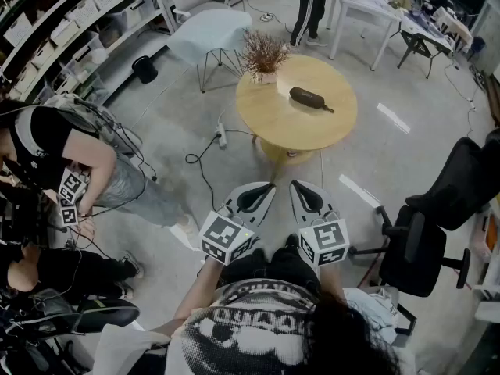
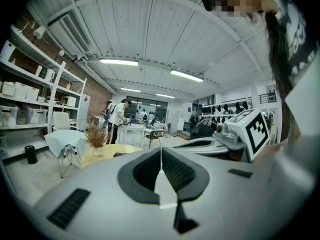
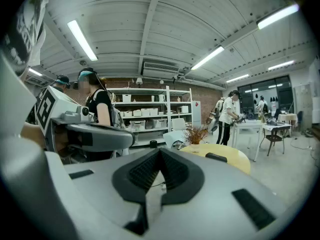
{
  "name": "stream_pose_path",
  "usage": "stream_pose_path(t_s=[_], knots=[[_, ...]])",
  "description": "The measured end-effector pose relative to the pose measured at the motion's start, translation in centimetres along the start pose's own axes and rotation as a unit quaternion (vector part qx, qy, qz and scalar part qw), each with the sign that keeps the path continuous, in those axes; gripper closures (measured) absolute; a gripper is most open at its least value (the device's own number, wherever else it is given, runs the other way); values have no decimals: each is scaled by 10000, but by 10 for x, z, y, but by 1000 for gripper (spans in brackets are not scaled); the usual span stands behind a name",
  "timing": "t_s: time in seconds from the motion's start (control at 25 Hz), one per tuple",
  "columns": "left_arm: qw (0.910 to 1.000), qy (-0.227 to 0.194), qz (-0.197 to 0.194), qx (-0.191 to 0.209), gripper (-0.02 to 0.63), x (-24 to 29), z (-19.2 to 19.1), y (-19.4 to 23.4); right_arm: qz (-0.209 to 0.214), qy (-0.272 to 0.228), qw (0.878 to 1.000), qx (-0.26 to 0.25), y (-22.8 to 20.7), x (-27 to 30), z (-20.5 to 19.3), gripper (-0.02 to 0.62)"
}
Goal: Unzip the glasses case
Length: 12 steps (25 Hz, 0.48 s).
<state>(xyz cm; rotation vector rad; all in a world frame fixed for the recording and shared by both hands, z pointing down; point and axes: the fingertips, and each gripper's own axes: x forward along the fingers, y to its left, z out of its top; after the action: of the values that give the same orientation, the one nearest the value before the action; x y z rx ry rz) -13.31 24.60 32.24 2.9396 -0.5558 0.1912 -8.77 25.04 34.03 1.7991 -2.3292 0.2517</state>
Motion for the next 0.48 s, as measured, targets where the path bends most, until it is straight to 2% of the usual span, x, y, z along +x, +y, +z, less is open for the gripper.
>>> stream_pose_path(t_s=[0.28,0.48], knots=[[10000,23,-29,-54,591,27,0,0,-57,-11,9996,275,-27,0,-6,595],[9999,64,-47,-72,591,64,4,-3,-119,6,9996,256,-67,-3,-6,595]])
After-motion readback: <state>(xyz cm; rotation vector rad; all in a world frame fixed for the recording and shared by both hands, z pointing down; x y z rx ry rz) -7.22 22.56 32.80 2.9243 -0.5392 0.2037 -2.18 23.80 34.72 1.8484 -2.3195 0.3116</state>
